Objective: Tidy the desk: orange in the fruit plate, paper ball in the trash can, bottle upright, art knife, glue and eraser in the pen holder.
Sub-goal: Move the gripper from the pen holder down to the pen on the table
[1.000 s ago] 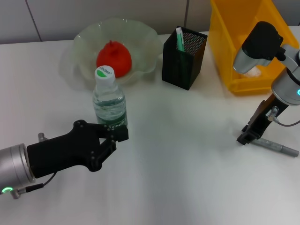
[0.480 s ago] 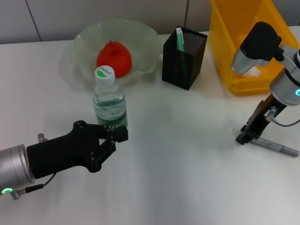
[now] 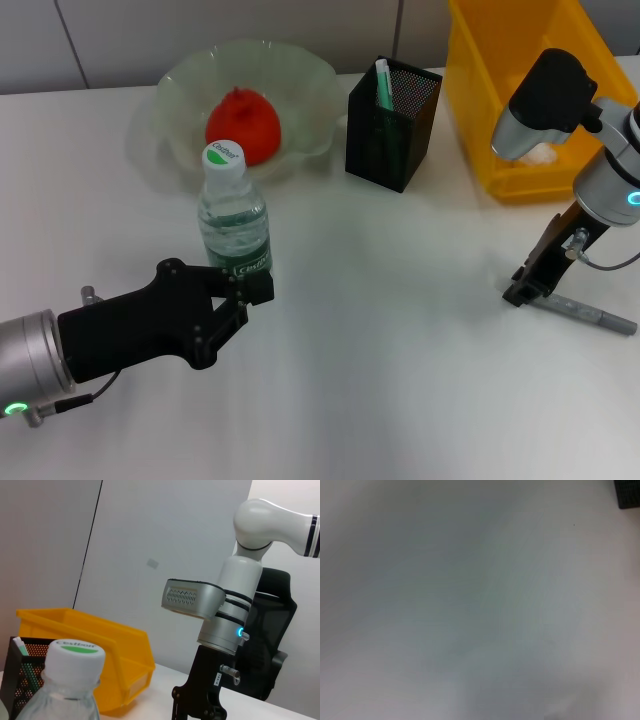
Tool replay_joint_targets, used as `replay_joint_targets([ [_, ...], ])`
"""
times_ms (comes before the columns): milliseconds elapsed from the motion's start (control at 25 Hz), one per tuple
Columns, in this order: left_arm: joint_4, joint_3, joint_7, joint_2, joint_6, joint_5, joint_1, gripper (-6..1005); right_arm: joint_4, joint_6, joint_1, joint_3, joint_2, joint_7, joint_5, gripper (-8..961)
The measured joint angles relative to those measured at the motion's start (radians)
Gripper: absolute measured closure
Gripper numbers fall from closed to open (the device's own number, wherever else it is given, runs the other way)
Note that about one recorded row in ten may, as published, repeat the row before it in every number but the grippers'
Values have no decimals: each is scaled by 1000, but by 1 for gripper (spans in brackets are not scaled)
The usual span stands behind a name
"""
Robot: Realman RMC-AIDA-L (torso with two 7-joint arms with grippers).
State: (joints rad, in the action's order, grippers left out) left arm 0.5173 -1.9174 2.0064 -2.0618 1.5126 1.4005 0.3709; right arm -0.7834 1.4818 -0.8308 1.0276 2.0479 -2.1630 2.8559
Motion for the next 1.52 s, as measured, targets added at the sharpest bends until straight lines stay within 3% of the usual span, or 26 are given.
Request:
replay_joint_targets([
  [1080,-11,0,3,0,5,0,-6,984,56,-30,-17,0,0,-28,24,723],
  [1280,-11,0,3,1,7,0,-7,985,60,-43,-15,1,4,-31,24,810],
  [1520,-11,0,3,1,8,0,-11,985,45,-58,0,1,15,-35,25,841],
])
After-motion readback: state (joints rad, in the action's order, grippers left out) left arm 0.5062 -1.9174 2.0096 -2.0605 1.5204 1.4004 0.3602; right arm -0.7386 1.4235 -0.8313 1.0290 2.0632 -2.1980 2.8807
